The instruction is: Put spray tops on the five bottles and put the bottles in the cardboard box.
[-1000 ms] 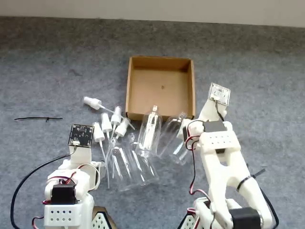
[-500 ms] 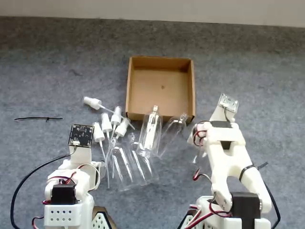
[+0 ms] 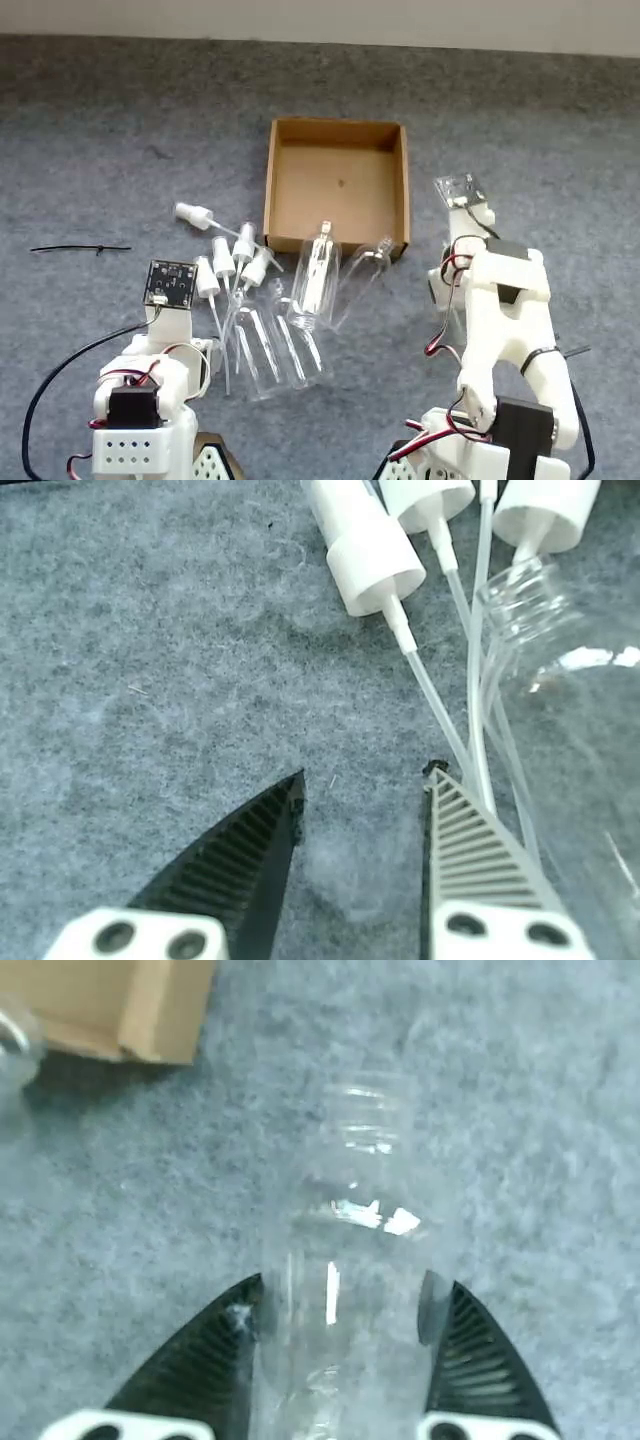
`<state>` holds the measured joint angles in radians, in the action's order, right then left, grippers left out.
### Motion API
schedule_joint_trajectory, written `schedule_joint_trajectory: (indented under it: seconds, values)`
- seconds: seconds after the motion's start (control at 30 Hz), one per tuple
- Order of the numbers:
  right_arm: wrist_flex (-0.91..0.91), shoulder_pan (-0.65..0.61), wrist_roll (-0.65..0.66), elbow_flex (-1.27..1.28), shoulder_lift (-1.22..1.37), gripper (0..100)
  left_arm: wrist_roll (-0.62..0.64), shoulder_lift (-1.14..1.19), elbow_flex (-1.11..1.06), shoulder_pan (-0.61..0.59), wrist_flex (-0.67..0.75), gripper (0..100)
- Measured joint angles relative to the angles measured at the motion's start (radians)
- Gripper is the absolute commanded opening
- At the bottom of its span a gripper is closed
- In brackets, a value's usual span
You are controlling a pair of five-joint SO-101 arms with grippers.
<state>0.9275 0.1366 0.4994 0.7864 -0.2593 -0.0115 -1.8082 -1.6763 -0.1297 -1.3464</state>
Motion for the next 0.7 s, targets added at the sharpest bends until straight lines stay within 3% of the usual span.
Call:
schedule_joint_trajectory:
  seconds: [0.1, 0.33, 0.7]
  values:
    - [0.018, 0.049, 0.009, 0.0, 0.0, 24.9, 0.0, 0.0, 0.0, 0.0, 0.0, 18]
    - [0.02, 0.195, 0.011, 0.0, 0.0, 25.9, 0.0, 0.0, 0.0, 0.0, 0.0, 18]
    - [0.014, 0.21, 0.061, -0.1, 0.017, 25.9, 0.0, 0.0, 0.0, 0.0, 0.0, 18]
